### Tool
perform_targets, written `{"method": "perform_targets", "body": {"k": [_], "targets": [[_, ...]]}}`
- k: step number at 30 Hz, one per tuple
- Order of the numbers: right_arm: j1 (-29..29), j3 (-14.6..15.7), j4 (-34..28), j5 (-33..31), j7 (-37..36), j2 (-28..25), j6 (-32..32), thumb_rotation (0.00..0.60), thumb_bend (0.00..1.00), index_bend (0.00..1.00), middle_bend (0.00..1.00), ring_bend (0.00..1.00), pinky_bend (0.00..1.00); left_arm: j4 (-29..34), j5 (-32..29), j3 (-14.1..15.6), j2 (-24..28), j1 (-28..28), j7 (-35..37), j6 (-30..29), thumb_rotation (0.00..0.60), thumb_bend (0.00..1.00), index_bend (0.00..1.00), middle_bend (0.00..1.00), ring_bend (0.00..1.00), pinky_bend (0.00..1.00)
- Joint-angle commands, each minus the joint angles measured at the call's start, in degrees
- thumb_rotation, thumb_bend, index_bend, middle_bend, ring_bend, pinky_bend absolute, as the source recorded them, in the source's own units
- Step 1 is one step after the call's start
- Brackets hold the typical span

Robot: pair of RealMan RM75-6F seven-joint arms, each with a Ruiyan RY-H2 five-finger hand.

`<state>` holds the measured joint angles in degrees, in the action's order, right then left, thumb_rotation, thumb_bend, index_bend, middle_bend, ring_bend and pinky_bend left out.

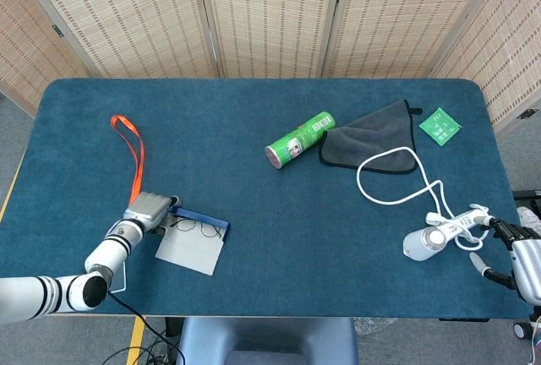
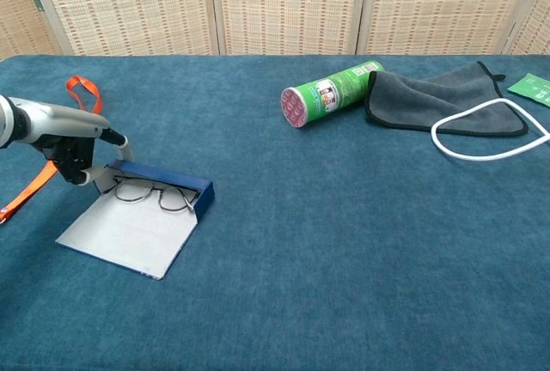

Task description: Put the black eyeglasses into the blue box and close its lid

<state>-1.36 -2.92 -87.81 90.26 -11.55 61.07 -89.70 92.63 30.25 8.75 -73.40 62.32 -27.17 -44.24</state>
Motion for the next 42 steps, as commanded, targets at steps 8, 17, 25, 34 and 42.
{"method": "perform_targets", "body": {"k": [8,17,25,34,42], "targets": [[0.3,0.1,-0.2,-0.3,0.2,-0.1,-0.3,0.600,0.26,0.29,0.40,0.47,0.43,-1.7,16.8,-3.3,-4.5,-5.9,2.6,-7.9,0.600,0.32,0.35,0.94,0.98,1.00],[0.7,0.1,-0.1,-0.6,0.0,-0.3,-0.6,0.600,0.26,0.29,0.40,0.47,0.43,-4.0,18.9,-5.5,-8.4,-5.5,-1.1,-6.9,0.600,0.32,0.34,0.94,0.98,1.00],[0.9,0.1,0.2,-0.8,-0.4,-0.3,-0.8,0.600,0.26,0.29,0.40,0.47,0.43,-7.7,15.4,-6.9,-11.6,-4.8,-5.3,-5.5,0.600,0.31,0.36,0.94,0.98,1.00],[1.0,0.2,0.5,-0.9,-0.6,-0.3,-0.7,0.600,0.26,0.29,0.40,0.47,0.43,-12.3,11.0,-9.3,-14.8,-5.5,-7.8,-7.7,0.600,0.32,0.49,0.94,0.98,1.00],[1.1,0.1,0.6,-1.0,-0.7,-0.3,-0.8,0.600,0.26,0.29,0.40,0.47,0.43,-17.1,3.2,-13.4,-17.1,-5.7,-10.8,-10.4,0.600,0.32,0.53,0.94,0.98,1.00]]}}
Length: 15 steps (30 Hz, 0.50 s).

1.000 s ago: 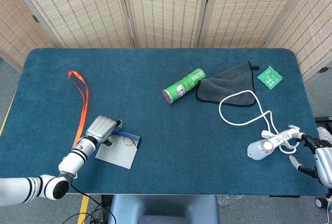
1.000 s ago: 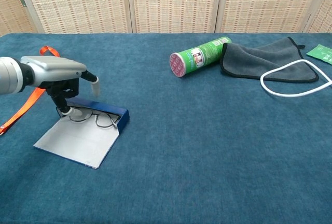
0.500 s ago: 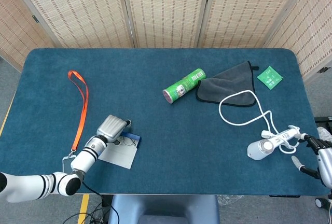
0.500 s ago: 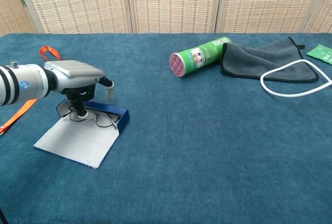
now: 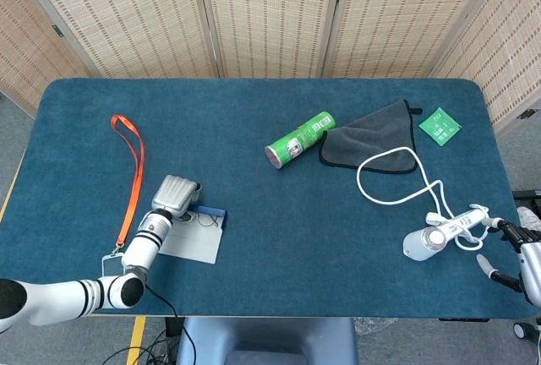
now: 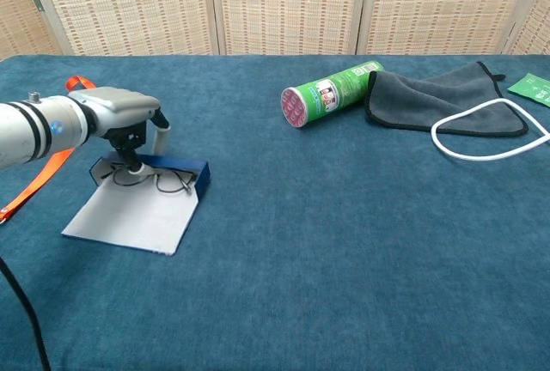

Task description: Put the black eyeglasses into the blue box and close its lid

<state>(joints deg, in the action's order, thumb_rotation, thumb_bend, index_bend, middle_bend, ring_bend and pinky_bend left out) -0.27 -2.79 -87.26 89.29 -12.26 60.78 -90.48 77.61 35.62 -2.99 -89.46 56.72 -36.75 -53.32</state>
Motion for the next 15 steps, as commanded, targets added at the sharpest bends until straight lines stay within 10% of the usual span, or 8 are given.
{"method": "perform_targets", "body": {"k": [1,15], "targets": [[0.0,0.0,0.0,-0.1,0.0,0.0,0.0,0.600,0.26,0.29,0.40,0.47,0.43,-2.8,-2.8,-2.1,-1.2,-0.1,-1.5,-1.5,0.600,0.32,0.53,0.94,0.98,1.00],[0.0,-0.1,0.0,0.0,0.0,-0.1,0.0,0.600,0.26,0.29,0.40,0.47,0.43,-0.2,-7.6,-3.8,1.6,0.0,-4.8,0.5,0.600,0.28,0.15,0.94,0.98,1.00]]}}
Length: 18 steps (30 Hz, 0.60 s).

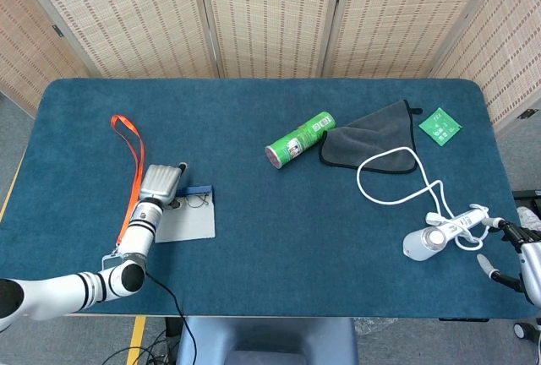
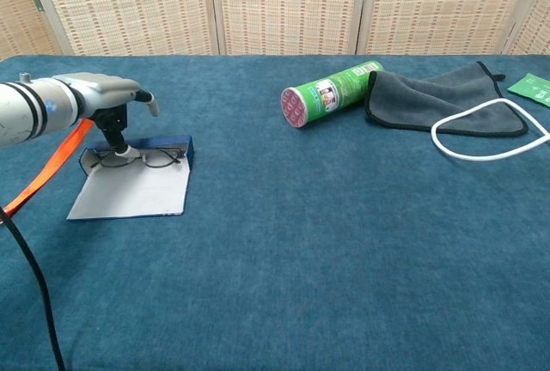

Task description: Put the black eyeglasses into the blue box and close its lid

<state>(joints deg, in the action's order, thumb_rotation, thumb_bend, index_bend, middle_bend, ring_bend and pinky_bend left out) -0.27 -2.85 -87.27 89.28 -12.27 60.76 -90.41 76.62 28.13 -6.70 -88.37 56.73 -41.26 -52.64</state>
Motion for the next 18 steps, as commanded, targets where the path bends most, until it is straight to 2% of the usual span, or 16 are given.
{"method": "perform_targets", "body": {"k": [1,8,18], "targets": [[0.1,0.0,-0.1,0.0,0.0,-0.1,-0.1,0.600,0.26,0.29,0.40,0.47,0.43,1.3,0.0,-0.2,0.7,0.0,-0.3,-0.4,0.600,0.27,0.13,0.94,0.98,1.00],[0.3,0.0,-0.2,0.0,0.0,-0.2,-0.5,0.600,0.26,0.29,0.40,0.48,0.43,5.2,2.0,-0.5,2.7,-0.9,0.4,-1.9,0.600,0.25,0.10,0.94,0.98,1.00],[0.1,0.0,0.3,0.4,-0.3,0.2,-0.4,0.600,0.26,0.29,0.40,0.48,0.43,15.8,16.3,4.3,7.1,-5.9,4.7,-5.6,0.600,0.25,0.11,0.94,0.98,1.00]]}}
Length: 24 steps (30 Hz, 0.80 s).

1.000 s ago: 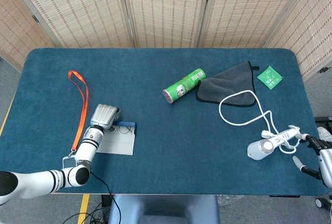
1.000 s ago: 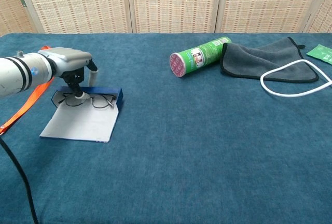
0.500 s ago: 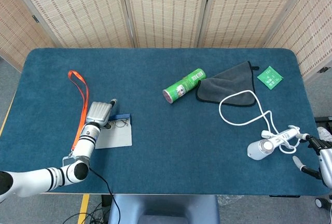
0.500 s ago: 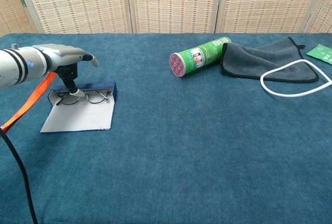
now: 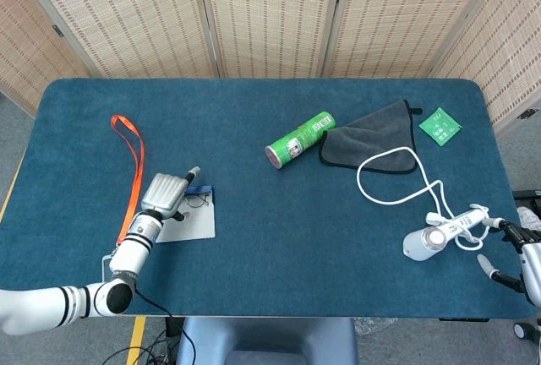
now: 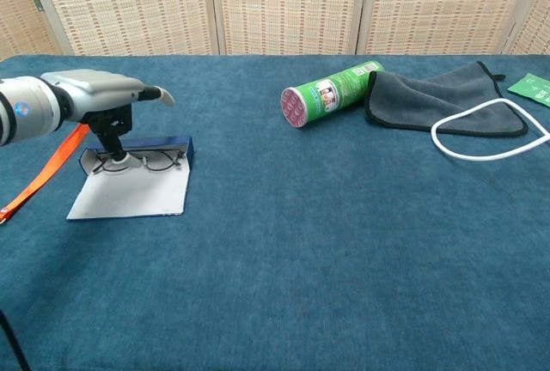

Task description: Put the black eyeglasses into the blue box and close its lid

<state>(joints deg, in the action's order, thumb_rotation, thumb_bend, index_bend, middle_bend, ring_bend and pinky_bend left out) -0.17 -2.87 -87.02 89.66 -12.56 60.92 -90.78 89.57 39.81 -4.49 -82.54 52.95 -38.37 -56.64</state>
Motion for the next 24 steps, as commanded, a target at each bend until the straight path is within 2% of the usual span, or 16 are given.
{"method": "perform_targets", "body": {"k": [1,6,11,19,24], "targets": [[-0.1,0.0,0.0,0.2,-0.1,0.0,0.1,0.600,0.26,0.29,0.40,0.48,0.43,3.2,6.6,2.7,1.2,-2.8,2.7,-1.8,0.600,0.25,0.11,0.94,0.98,1.00],[-0.1,0.1,0.0,0.4,0.0,0.1,0.0,0.600,0.28,0.29,0.40,0.48,0.43,2.4,13.4,4.9,0.0,-5.3,6.1,-2.1,0.600,0.25,0.12,0.94,0.98,1.00],[-0.1,0.1,-0.3,0.5,0.2,-0.2,-0.3,0.600,0.29,0.29,0.40,0.48,0.43,1.2,18.3,5.9,-1.3,-7.2,8.4,-3.3,0.600,0.25,0.12,0.94,0.98,1.00],[-0.1,0.1,-0.5,0.6,0.4,-0.2,-0.3,0.600,0.28,0.29,0.40,0.48,0.43,-1.8,20.9,6.8,-3.3,-8.6,6.7,-3.0,0.600,0.25,0.12,0.94,0.98,1.00],[-0.1,0.1,-0.5,0.6,0.5,-0.3,-0.2,0.600,0.29,0.29,0.40,0.48,0.43,-2.7,20.2,6.6,-3.6,-9.4,5.6,-2.6,0.600,0.25,0.12,0.94,0.98,1.00]]}}
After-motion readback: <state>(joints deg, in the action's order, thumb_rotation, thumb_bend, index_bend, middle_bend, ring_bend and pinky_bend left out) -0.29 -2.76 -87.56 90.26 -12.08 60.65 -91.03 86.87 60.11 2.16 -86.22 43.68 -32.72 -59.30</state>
